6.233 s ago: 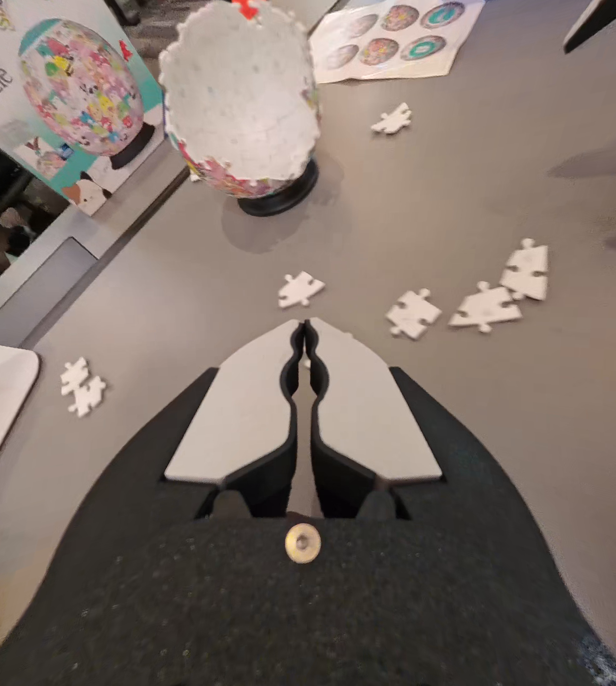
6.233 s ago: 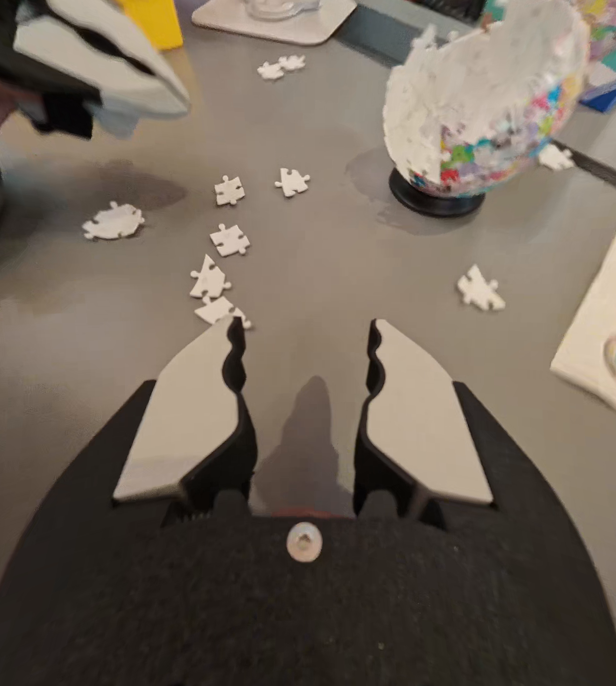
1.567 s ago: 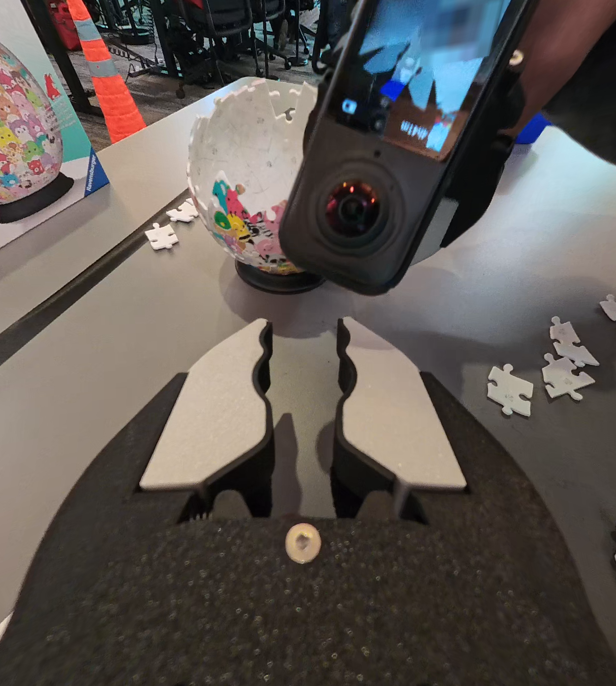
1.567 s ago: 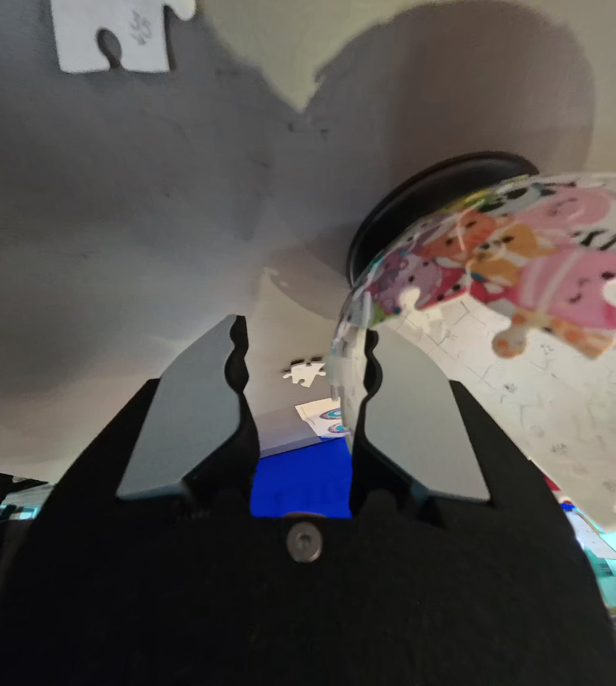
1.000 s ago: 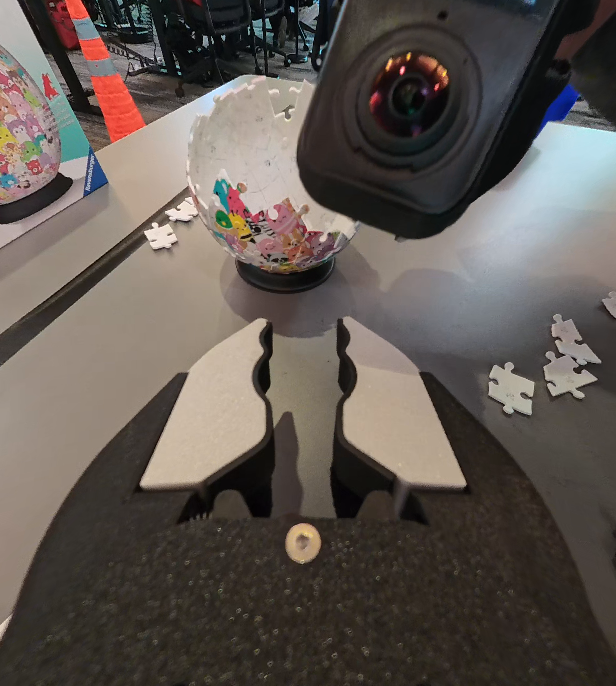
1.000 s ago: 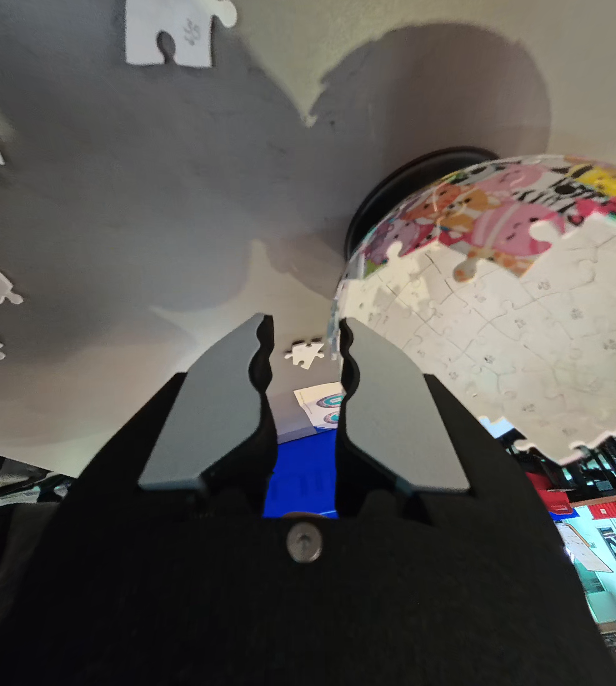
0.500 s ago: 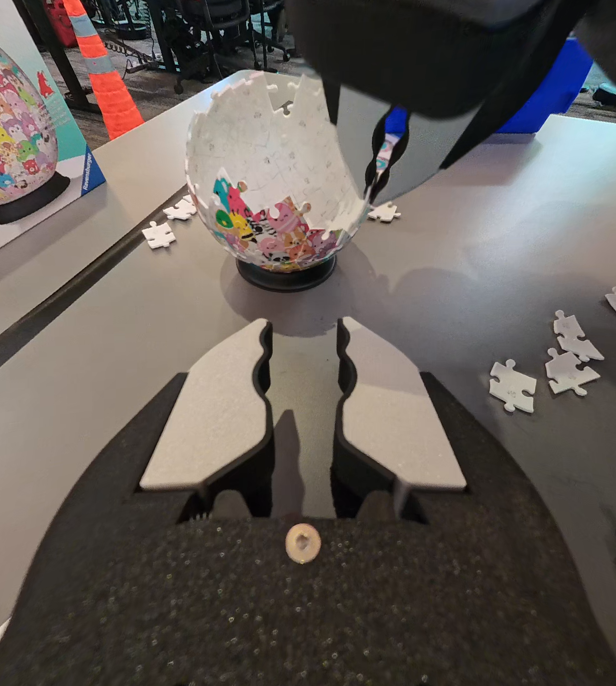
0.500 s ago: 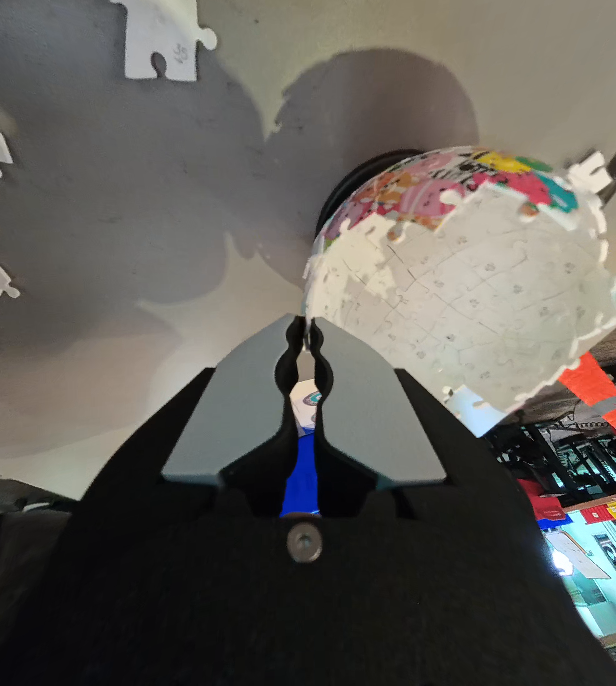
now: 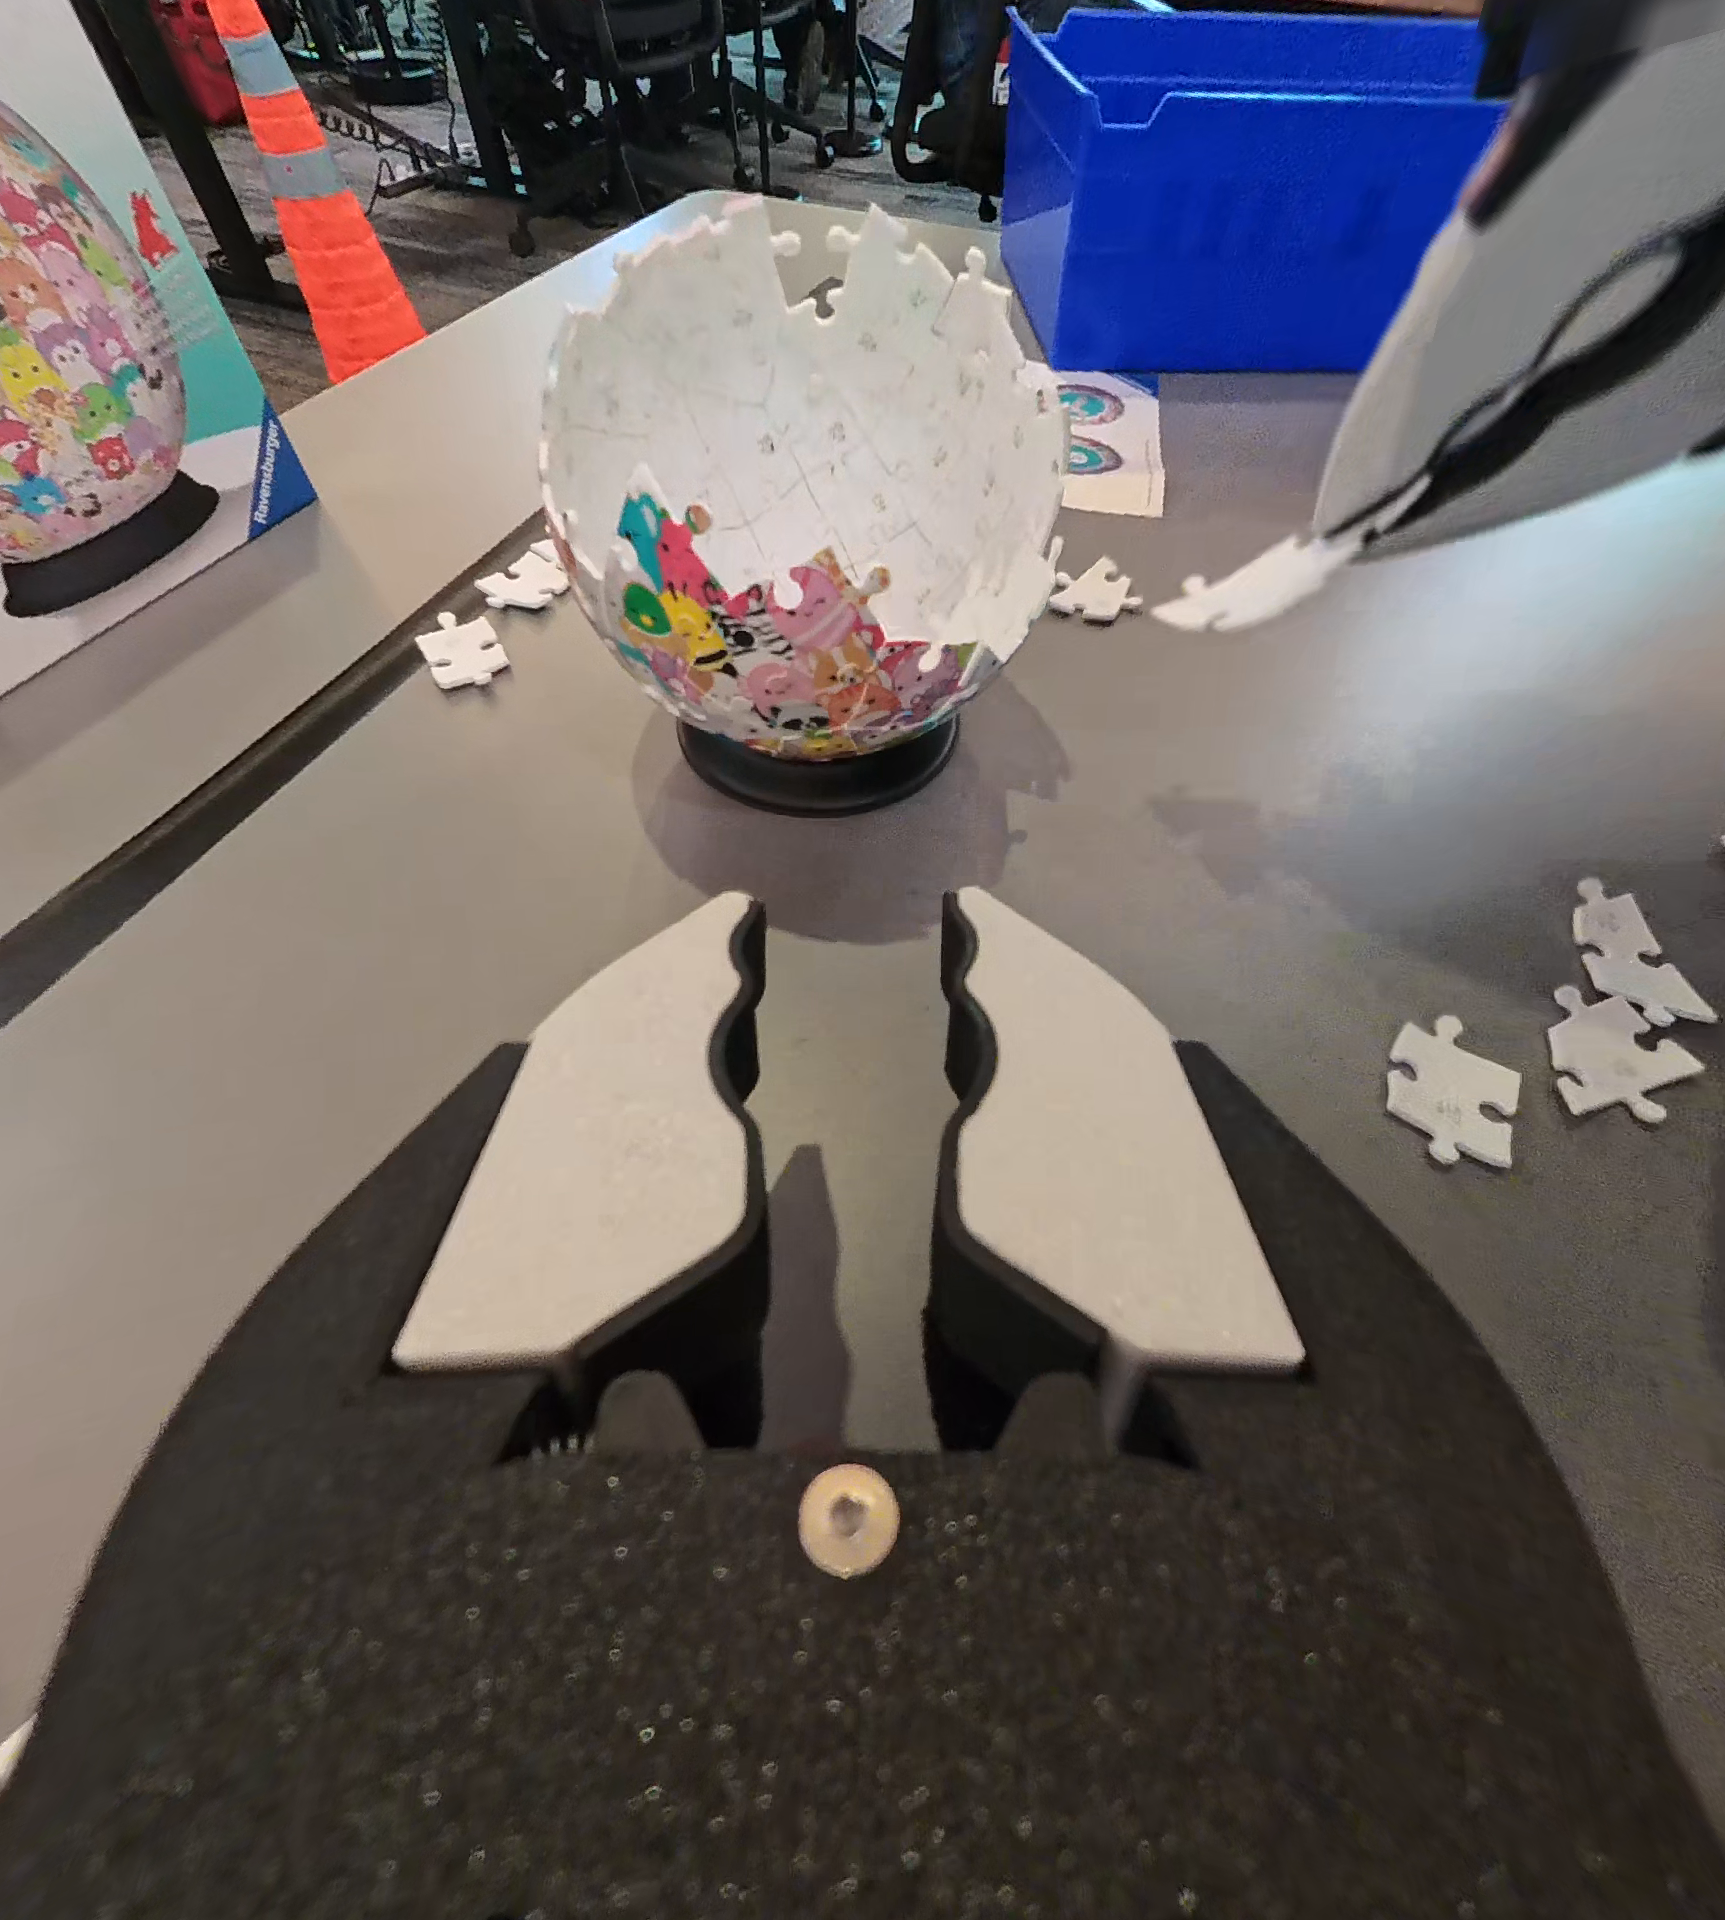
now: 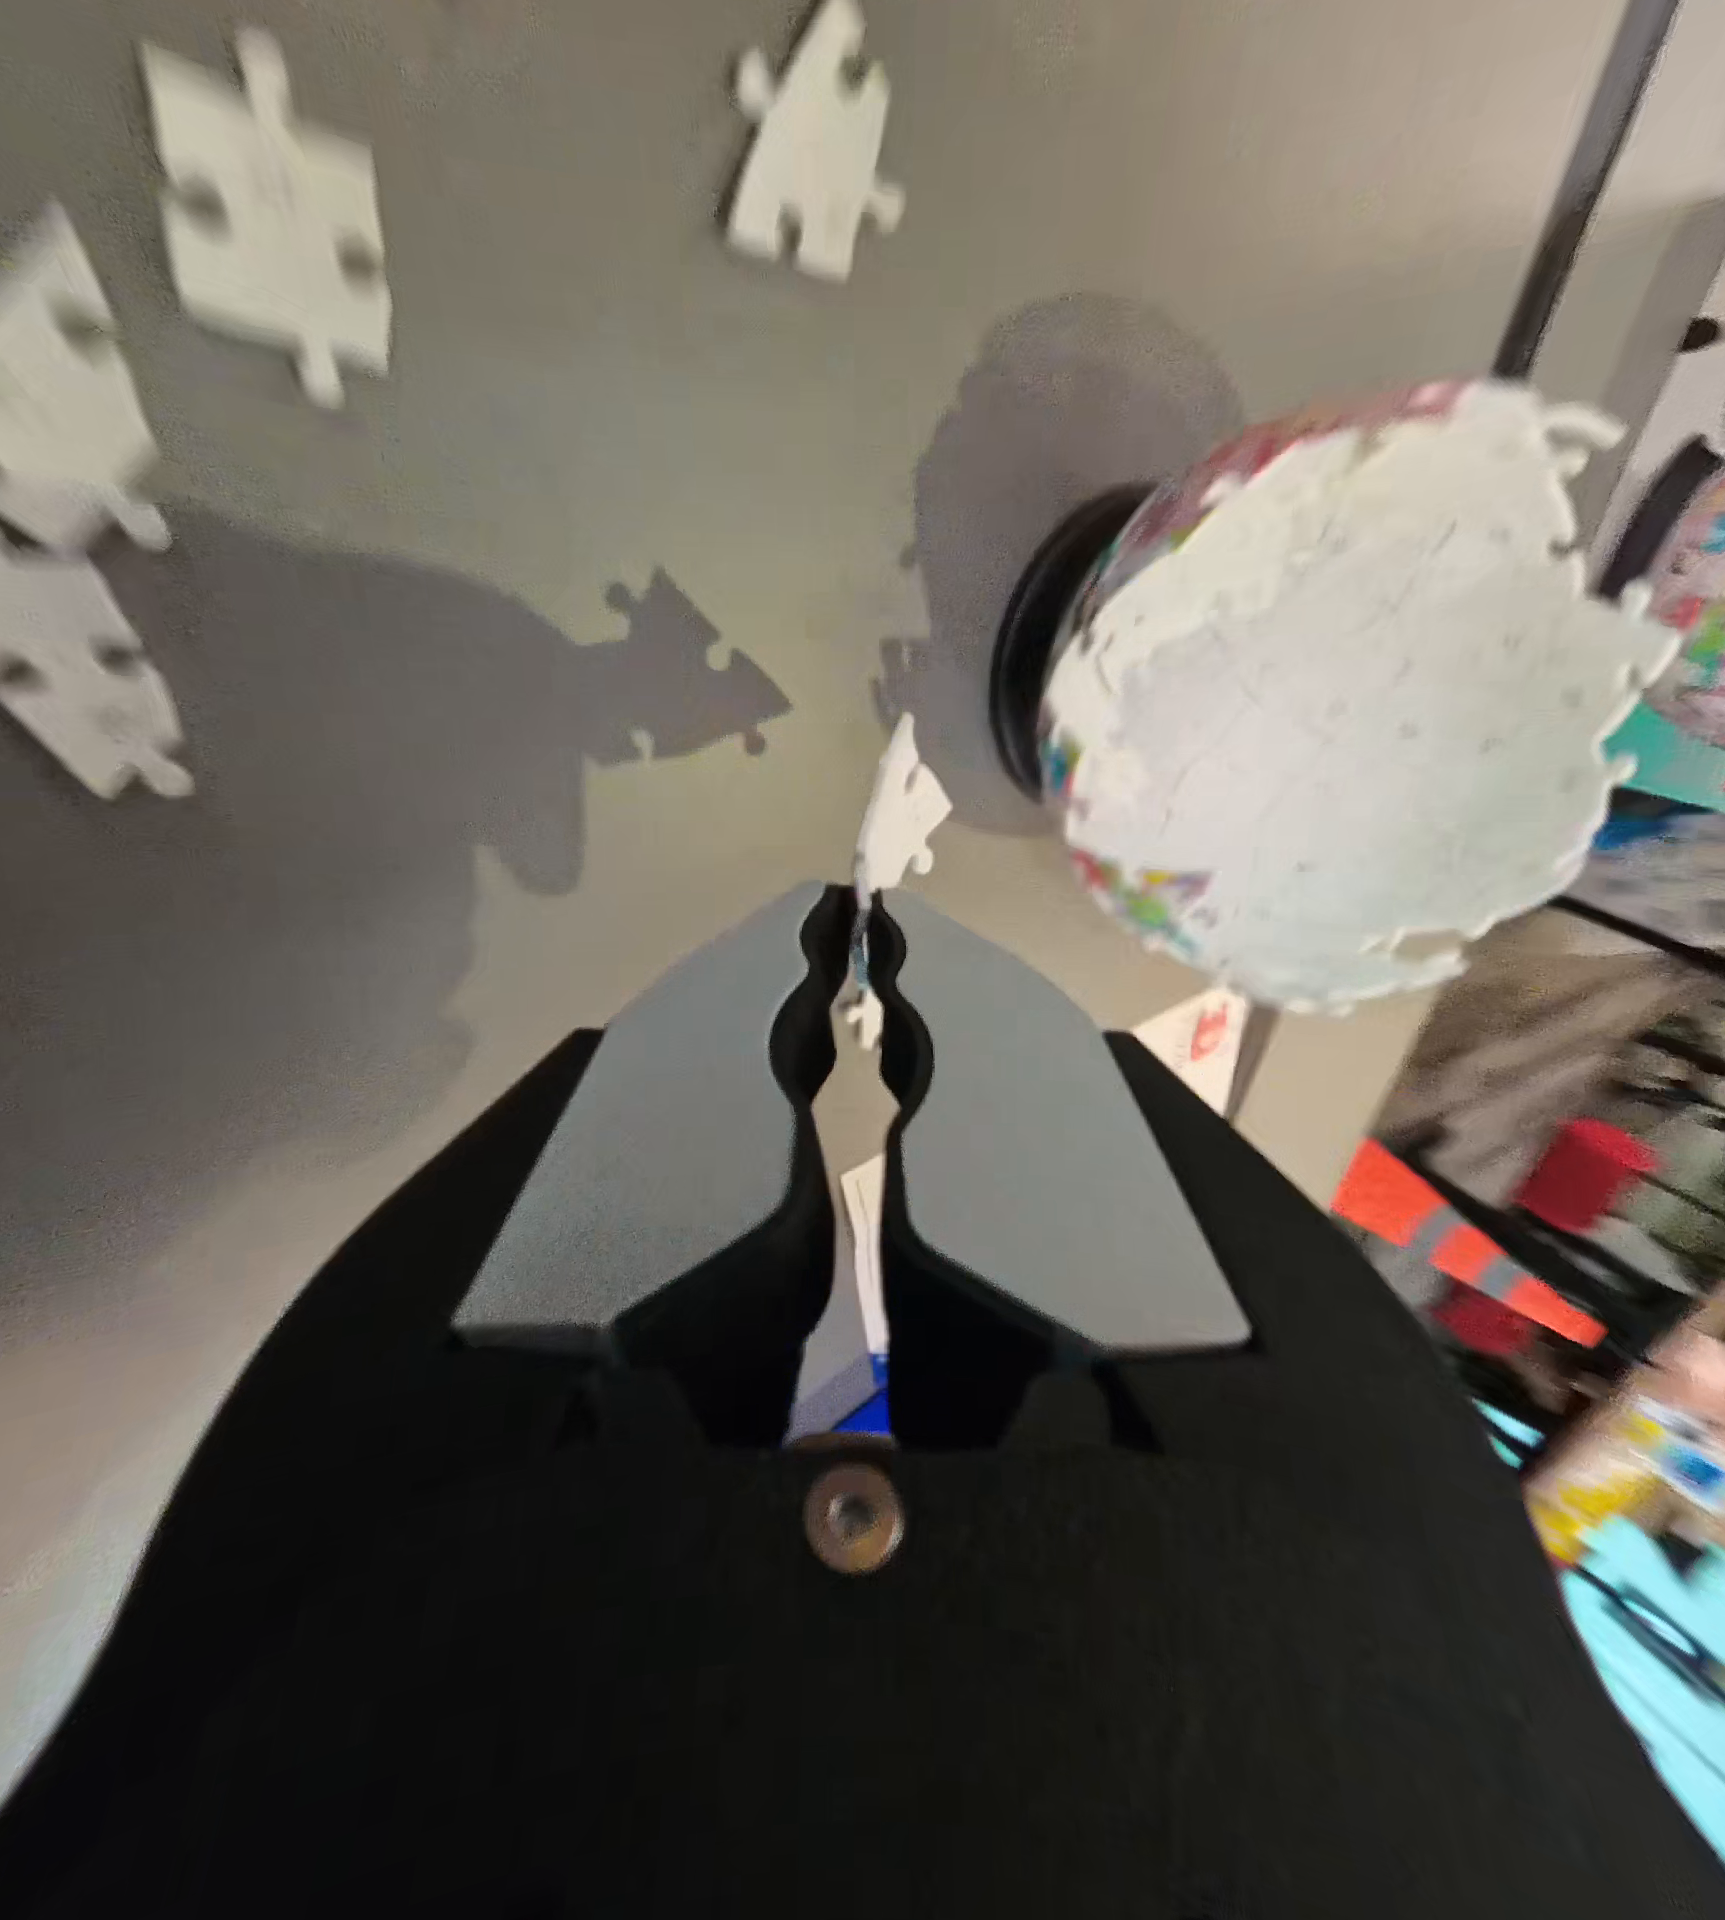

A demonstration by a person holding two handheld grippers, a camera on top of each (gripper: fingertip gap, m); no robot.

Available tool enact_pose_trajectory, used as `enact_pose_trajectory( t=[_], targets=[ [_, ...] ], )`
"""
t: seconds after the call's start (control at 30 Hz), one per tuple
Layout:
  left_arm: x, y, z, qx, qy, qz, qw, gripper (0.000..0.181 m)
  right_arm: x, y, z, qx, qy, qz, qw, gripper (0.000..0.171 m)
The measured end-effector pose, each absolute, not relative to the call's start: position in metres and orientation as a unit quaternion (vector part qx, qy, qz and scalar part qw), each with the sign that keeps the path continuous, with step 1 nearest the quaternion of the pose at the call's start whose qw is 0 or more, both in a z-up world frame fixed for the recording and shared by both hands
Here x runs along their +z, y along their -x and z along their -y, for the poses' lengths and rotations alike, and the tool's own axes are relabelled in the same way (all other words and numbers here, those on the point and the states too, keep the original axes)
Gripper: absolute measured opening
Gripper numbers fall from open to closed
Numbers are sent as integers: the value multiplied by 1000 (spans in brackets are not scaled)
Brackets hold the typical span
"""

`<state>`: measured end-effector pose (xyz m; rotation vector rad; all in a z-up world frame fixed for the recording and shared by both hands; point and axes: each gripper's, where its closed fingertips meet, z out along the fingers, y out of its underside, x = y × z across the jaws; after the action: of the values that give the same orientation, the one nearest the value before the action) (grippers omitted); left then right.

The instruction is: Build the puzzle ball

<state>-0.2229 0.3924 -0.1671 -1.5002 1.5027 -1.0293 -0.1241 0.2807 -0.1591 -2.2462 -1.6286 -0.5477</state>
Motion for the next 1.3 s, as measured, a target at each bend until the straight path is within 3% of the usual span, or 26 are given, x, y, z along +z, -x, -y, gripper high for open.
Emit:
enact_pose_trajectory(
  t=[0.1, 0.5, 0.73, 0.93, 1.0, 1.03, 1.13, 1.3],
  targets=[
    [-167, 223, -396, -395, 590, -586, 390, 32, -185, 93, -263, -281, 748, 573, 182, 2],
    [-169, 223, -411, -344, 598, -582, 431, 32, -214, 80, -210, -243, 782, 531, 220, 3],
    [-168, 224, -416, -341, 607, -571, 435, 32, -223, 74, -189, -215, 802, 508, 228, 14],
    [-171, 223, -416, -333, 609, -575, 433, 32, -172, 107, -208, -75, 827, 446, 333, 41],
    [-170, 223, -416, -334, 607, -577, 433, 32, -139, 127, -240, -25, 823, 427, 374, 67],
    [-170, 224, -415, -334, 606, -578, 434, 32, -130, 134, -258, -19, 827, 421, 372, 77],
    [-171, 224, -412, -330, 601, -584, 436, 32, -126, 150, -315, -53, 835, 429, 340, 84],
    [-171, 226, -407, -328, 593, -591, 438, 32, -171, 149, -356, -88, 864, 450, 209, 92]
  ],
)
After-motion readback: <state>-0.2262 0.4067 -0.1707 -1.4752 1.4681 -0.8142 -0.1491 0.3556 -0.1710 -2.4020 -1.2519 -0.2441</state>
